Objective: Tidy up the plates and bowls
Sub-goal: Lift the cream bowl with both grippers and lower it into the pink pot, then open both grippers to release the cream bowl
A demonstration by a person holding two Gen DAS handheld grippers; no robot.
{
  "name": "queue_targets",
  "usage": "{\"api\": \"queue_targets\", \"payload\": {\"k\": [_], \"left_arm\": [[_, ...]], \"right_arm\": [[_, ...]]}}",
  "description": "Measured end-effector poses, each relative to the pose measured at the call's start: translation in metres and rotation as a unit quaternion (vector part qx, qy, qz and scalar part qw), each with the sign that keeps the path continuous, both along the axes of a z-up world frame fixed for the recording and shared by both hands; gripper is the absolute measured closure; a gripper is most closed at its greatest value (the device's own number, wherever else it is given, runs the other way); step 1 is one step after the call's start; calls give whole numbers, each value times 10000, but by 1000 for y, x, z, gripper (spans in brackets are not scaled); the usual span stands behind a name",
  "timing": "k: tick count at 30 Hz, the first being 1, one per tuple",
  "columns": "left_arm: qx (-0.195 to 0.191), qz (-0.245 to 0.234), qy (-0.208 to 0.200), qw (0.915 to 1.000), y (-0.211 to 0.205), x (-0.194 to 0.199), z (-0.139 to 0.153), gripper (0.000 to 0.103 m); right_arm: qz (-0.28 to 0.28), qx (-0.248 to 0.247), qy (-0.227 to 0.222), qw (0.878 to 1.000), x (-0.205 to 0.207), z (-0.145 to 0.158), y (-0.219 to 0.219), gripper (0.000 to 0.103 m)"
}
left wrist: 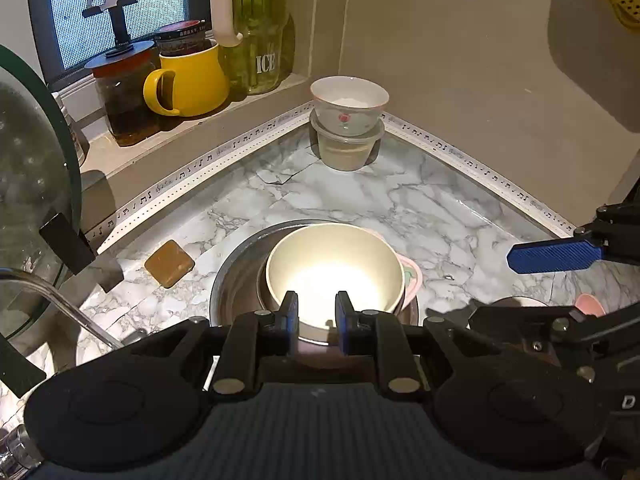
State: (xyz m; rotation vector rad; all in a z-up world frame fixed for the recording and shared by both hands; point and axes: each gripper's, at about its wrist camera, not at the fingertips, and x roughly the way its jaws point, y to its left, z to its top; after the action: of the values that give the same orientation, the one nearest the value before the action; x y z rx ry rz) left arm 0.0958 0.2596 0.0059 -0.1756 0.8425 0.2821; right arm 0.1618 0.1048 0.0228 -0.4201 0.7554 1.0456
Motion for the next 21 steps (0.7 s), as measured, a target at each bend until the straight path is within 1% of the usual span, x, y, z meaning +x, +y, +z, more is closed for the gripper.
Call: {"api": "queue_targets", "payload": {"k": [6, 8, 9, 10, 11, 12, 14, 15, 17, 18, 20, 21], "left_arm": [[-100, 29, -114, 9999, 0, -12, 1, 84], [-107, 52, -147, 9998, 0, -17, 1, 84], [-97, 59, -152, 9998, 0, -18, 1, 83], [-58, 81, -153, 9998, -1, -20, 1, 79], [-23, 115, -177, 9998, -1, -23, 0, 72], [-1, 145, -203, 9997, -1, -25, 0, 67], [44, 225, -278, 9993, -1, -30, -1, 34], [101, 262, -336, 9990, -2, -33, 0, 31], [238, 263, -411, 9985, -4, -38, 1, 31], [265, 258, -446, 9983, -4, -41, 1, 31], [244, 246, -519, 9980, -3, -46, 1, 31], [233, 252, -540, 9979, -2, -48, 1, 30]], "right_arm": [[30, 54, 79, 9999, 3, -4, -9, 46], [55, 80, 102, 9999, 3, -3, -11, 41], [91, 118, 106, 9998, 3, -3, -13, 37], [118, 147, 85, 9998, 3, -2, -15, 33], [152, 167, 48, 9997, 2, -2, -17, 31], [185, 181, 29, 9997, 2, -2, -19, 28], [216, 186, 9, 9996, 5, -3, -23, 24], [209, 185, 6, 9996, 6, -4, -25, 22], [159, 170, -3, 9997, 10, -5, -29, 19], [122, 159, -13, 9998, 13, -6, -32, 15], [77, 160, -11, 9998, 18, -7, -37, 12], [46, 169, -29, 9998, 21, -7, -40, 8]]}}
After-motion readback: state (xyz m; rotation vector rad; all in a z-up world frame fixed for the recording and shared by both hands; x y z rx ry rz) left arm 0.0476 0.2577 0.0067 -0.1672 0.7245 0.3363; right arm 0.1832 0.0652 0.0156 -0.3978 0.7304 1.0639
